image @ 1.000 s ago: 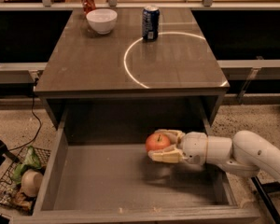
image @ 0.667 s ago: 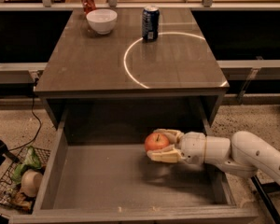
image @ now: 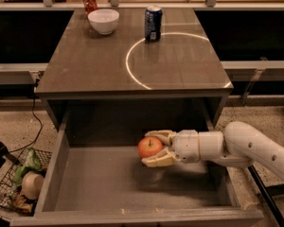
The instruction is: Place apple into top drawer
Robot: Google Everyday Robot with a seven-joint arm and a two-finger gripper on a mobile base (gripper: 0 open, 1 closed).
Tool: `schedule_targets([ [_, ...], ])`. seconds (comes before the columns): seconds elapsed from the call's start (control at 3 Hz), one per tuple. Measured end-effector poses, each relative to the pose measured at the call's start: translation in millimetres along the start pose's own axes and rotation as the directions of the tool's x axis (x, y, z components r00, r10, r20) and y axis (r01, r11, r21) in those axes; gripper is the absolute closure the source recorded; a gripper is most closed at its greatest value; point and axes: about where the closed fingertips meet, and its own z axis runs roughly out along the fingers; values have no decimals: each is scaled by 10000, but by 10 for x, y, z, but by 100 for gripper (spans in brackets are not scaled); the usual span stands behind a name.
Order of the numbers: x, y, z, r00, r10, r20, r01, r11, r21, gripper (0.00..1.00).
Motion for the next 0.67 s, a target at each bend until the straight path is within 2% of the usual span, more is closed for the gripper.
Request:
schedule_targets([
  [0.33,-123,13,21,9953,-697,-666,673,9970,-373,100],
  [0.67,-218,57,61,9835,-1241,-1315,1142,9902,-804,100],
])
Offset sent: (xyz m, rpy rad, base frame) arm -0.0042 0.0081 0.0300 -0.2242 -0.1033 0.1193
